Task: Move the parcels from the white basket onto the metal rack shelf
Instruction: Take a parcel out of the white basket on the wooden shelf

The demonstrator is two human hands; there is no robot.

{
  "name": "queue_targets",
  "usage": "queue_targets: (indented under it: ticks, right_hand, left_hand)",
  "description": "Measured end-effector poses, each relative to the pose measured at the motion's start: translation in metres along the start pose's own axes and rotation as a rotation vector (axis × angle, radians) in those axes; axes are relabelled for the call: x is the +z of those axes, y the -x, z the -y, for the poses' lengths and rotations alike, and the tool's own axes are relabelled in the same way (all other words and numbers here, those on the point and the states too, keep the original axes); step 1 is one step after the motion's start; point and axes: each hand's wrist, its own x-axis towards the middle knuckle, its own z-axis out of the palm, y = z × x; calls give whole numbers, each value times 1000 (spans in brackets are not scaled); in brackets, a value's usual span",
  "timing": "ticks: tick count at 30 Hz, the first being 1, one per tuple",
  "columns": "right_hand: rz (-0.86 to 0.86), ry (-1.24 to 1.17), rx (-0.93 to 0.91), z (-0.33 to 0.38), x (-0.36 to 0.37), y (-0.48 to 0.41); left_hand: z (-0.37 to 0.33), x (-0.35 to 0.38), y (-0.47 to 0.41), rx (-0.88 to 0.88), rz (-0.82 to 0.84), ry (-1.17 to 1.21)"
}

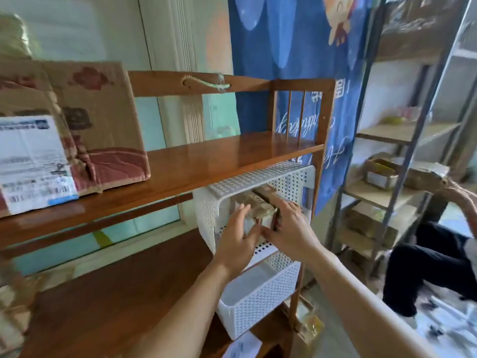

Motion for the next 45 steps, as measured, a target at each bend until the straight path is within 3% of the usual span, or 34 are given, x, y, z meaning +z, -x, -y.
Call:
queue_targets:
  ticks: [6, 10, 13, 17, 21, 23, 25, 30, 34, 37, 45]
  right_hand:
    - [157, -27, 223, -29, 32, -65]
    - [241, 5, 291, -42, 53, -84]
    - [292, 30, 340, -48, 66, -90]
    - [123, -44, 393, -46, 65, -81]
    - [-25, -175, 373, -38, 43, -54]
    - [-54, -178, 349, -29, 28, -34]
    - [-80, -152, 333, -18, 13, -12]
    - [-183, -119, 362, 11, -22, 57]
    - [-195, -136, 365, 45, -36, 134]
    - [-221, -116, 315, 78, -37, 185]
    - [-194, -178, 17, 186, -12, 232]
  left_hand:
    - [13, 26, -92, -462, -232, 301]
    - [58, 46, -127, -585, -190, 399]
    - [18, 45, -116, -574, -175, 545]
    - [15, 49, -103, -460, -157, 575]
    - [33, 51, -90, -367, -222, 577]
    - [77, 60, -97, -334, -275, 503]
    - [85, 55, -92, -388, -298, 433]
    - [2, 31, -17, -417, -105, 686]
    - [-29, 26, 53, -325, -52, 772]
    - [-31, 17, 105, -361, 46, 805]
    - [-21, -79, 199, -284, -206, 919]
